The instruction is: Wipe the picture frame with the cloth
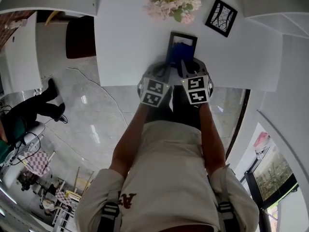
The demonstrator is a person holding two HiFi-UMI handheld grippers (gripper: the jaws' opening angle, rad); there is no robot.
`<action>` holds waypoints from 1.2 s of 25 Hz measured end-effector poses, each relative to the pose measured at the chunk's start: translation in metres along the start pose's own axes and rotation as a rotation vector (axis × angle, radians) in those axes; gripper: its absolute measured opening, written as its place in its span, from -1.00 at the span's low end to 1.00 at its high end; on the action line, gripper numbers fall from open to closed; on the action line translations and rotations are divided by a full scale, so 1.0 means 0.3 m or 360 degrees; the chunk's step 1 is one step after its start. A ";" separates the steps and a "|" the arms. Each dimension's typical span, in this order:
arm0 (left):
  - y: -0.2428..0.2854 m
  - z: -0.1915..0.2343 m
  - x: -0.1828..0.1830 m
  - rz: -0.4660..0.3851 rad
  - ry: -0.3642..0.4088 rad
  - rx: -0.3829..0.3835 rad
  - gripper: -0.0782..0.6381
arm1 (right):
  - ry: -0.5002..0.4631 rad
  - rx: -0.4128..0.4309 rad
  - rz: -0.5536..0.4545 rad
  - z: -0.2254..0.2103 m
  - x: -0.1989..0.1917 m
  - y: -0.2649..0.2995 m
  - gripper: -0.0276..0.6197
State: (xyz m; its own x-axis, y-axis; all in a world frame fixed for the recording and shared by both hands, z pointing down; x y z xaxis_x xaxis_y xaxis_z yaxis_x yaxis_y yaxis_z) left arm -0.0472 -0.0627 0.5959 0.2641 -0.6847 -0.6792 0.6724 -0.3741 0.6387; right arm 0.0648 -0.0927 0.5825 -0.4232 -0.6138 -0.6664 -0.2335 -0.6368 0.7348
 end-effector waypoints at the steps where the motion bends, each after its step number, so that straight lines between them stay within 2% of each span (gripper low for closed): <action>1: 0.000 0.000 0.000 0.0001 0.0001 0.0001 -0.78 | 0.0002 -0.0007 0.0002 -0.003 -0.002 -0.003 -0.82; 15: -0.001 -0.001 0.001 0.0008 0.0011 -0.0006 -0.78 | -0.0004 -0.0124 0.0033 -0.062 -0.037 -0.064 -0.81; 25: 0.000 0.001 0.003 0.0020 0.0018 -0.0037 -0.78 | 0.0013 -0.0261 0.0106 -0.162 -0.077 -0.109 -0.81; 30: -0.002 0.003 0.005 0.0026 0.0021 -0.0051 -0.78 | 0.0013 -0.0345 0.0079 -0.211 -0.049 -0.152 -0.81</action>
State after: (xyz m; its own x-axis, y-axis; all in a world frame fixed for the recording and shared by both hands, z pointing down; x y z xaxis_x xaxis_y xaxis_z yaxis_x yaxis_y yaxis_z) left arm -0.0477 -0.0640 0.5948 0.2843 -0.6821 -0.6738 0.6896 -0.3427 0.6380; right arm 0.1372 -0.0841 0.5510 -0.4220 -0.6500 -0.6320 -0.0184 -0.6909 0.7228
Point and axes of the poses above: the fingertips, and each gripper's own axes: y forward along the fingers, z to its left, x out of its top, the point moved 6 cm from there along -y, backward along the fingers, and after that the axes turned 13 degrees about -x, right-handed, at the moved point
